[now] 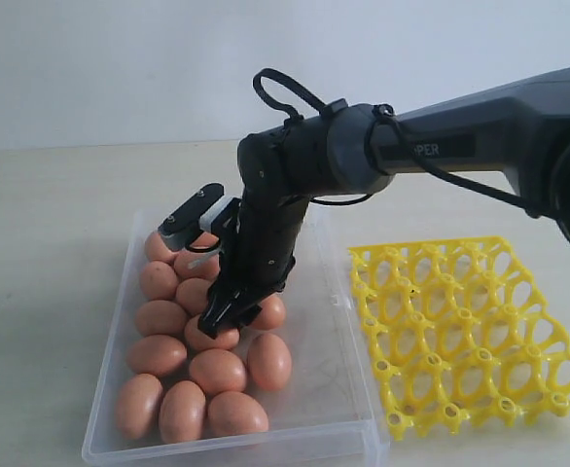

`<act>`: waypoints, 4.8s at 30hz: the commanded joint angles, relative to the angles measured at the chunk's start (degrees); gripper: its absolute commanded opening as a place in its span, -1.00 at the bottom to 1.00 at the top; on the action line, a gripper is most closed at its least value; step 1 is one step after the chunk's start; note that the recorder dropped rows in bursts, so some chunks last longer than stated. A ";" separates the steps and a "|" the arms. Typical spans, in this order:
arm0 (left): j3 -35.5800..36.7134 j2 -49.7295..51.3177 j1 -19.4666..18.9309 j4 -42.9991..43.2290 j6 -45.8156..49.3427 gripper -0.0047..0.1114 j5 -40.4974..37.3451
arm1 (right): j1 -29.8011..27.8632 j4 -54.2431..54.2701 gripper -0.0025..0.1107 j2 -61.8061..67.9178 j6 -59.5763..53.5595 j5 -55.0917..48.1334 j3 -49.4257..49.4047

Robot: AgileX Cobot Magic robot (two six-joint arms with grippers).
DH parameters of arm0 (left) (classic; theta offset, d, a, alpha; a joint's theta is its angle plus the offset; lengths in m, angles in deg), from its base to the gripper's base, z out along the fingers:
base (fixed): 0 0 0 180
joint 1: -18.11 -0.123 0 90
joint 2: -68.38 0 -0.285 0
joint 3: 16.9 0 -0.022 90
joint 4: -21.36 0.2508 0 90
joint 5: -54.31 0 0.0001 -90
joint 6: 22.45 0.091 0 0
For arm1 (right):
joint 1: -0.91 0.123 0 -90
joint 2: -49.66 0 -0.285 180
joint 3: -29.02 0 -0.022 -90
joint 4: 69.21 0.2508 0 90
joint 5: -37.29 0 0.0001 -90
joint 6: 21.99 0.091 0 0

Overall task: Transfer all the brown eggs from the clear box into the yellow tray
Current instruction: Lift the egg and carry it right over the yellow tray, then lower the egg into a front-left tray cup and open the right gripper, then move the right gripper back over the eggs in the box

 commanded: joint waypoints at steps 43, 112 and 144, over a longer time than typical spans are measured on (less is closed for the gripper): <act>-0.23 0.04 0.18 -0.08 -0.25 -0.92 0.79 | -17.70 2.38 -0.96 -24.23 25.21 61.90 -44.43; -0.23 0.04 0.18 -0.08 -0.25 -0.92 0.79 | -15.94 -0.38 0.02 -25.44 25.58 61.42 -43.20; -0.23 0.04 0.18 -0.08 -0.25 -0.92 0.79 | -9.63 10.58 -0.05 -8.41 22.46 16.20 -5.04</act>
